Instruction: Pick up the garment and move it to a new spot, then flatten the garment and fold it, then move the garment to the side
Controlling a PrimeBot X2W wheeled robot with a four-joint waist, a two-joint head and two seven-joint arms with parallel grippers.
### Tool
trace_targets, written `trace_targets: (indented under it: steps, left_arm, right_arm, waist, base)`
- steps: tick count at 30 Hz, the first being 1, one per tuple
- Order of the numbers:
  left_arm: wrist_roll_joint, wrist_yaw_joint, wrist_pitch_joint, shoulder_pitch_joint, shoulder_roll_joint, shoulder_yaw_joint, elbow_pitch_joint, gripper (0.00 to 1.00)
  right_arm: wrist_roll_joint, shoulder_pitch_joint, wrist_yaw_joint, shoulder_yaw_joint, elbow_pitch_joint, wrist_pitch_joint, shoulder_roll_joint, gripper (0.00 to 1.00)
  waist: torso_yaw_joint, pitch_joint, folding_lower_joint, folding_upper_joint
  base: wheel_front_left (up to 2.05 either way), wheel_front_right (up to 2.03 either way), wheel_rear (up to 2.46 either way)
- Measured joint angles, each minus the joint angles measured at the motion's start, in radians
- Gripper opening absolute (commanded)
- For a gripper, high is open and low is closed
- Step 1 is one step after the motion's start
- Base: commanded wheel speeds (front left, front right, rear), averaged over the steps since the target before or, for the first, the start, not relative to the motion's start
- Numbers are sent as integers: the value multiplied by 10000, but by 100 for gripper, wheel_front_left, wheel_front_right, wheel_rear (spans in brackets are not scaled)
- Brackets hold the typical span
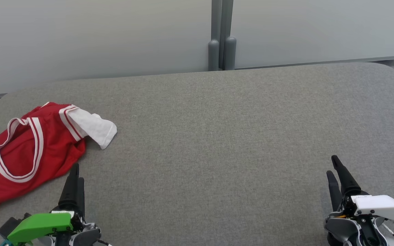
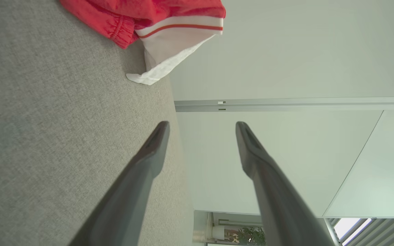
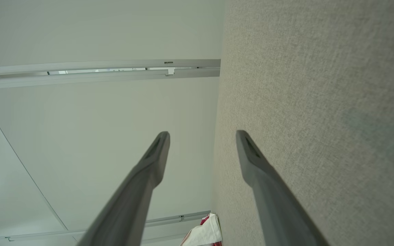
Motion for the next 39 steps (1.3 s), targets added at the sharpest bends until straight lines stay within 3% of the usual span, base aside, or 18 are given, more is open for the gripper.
trace_targets:
  steps: [11,39]
  left_arm:
    - [1074,161,-395,10,4,-163,-364,100]
    - [7710,688,-1432,200,17,-890,-1542,100]
  right_arm:
    - [-1220,51,2,-36,-441,-405,-8,100]
    - [-7212,407,2,527,-1904,-1484,-48,100]
  waist:
    - [9,12,0,0]
    - [35,75,0,0]
  base:
    - [0,0,0]
    - [0,0,0]
